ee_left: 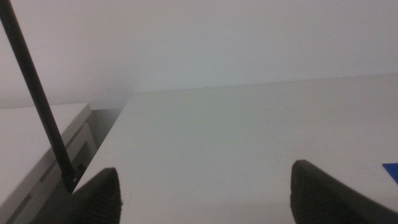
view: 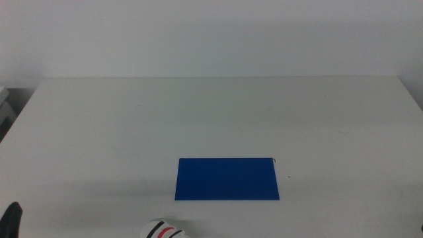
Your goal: Use one arm to grab the shoe from the table and place it on the mat.
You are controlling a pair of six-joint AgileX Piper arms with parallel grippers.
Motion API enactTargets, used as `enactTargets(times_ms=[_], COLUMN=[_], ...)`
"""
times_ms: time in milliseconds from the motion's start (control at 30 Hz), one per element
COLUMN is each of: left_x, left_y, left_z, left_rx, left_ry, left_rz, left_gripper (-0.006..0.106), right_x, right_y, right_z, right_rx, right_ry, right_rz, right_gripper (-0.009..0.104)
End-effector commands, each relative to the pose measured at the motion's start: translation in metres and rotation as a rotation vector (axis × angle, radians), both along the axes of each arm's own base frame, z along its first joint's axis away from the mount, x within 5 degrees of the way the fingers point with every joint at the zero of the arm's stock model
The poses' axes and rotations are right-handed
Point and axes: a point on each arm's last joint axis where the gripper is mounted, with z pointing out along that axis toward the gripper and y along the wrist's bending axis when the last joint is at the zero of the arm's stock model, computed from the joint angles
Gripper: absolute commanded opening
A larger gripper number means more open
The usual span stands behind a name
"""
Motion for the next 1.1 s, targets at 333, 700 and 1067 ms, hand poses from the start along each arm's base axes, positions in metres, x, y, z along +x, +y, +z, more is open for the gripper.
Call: enactTargets(times_ms=[333, 700, 1067], left_x=[0.005, 0.026, 0.065], left_y=[-0.002, -0.027, -0.080], left_z=[0.084, 0.134, 0.140], left_rx=[-0.023, -0.046, 0.041], left_ry=[-0.032, 0.058, 0.236], left_rz=[-0.041, -0.326, -0.588], left_gripper=[0.094, 0.094, 0.094], right_x=[0.001, 0.001, 0.001], right_y=[0.000, 0.000, 0.000], right_z=[0.005, 0.005, 0.005], right_rx=[-0.018, -0.018, -0.018], right_ry=[-0.066, -0.066, -0.066], right_rz=[0.001, 0.001, 0.001], right_gripper=[0.078, 0.078, 0.078])
